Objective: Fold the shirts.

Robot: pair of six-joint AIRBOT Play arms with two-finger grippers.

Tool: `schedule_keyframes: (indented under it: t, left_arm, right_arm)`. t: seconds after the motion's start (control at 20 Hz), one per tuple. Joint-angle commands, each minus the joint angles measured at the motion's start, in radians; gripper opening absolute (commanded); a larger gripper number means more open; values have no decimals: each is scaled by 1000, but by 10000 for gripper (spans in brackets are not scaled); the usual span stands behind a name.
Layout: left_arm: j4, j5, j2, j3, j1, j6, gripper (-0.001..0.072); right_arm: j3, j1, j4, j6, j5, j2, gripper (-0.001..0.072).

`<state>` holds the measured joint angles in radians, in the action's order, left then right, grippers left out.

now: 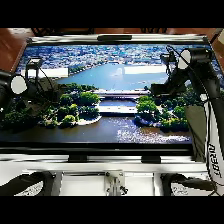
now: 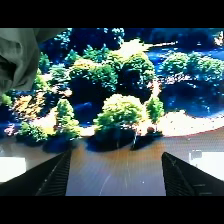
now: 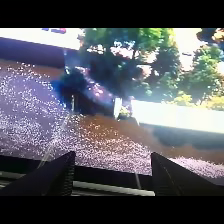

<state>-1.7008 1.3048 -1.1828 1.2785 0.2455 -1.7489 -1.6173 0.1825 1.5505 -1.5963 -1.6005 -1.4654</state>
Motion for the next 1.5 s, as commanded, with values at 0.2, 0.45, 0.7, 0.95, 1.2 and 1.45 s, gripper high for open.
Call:
schedule_keyframes:
  t: [0.2, 0.45, 0.7, 0.95, 1.2, 1.45]
  left_arm:
    - [0, 0, 0, 0, -1, 0, 657]
    - [0, 0, 0, 0, -1, 0, 656]
    - [0, 0, 0, 0, -1, 0, 656]
    - [2, -76, -2, 0, 0, -30, 656]
    - [19, -256, -2, 0, -2, -18, 662]
    - [6, -383, -6, 0, -2, -17, 654]
  right_arm:
    - [-1, 1, 0, 0, 0, 0, 592]
    - [-1, 1, 0, 0, 0, 0, 592]
    - [-1, 1, -1, -1, 3, 0, 593]
    - [-1, 1, -23, -7, 82, 0, 592]
    - [-1, 1, -28, -12, 147, 0, 592]
    - [-1, 1, -58, -30, 145, 0, 592]
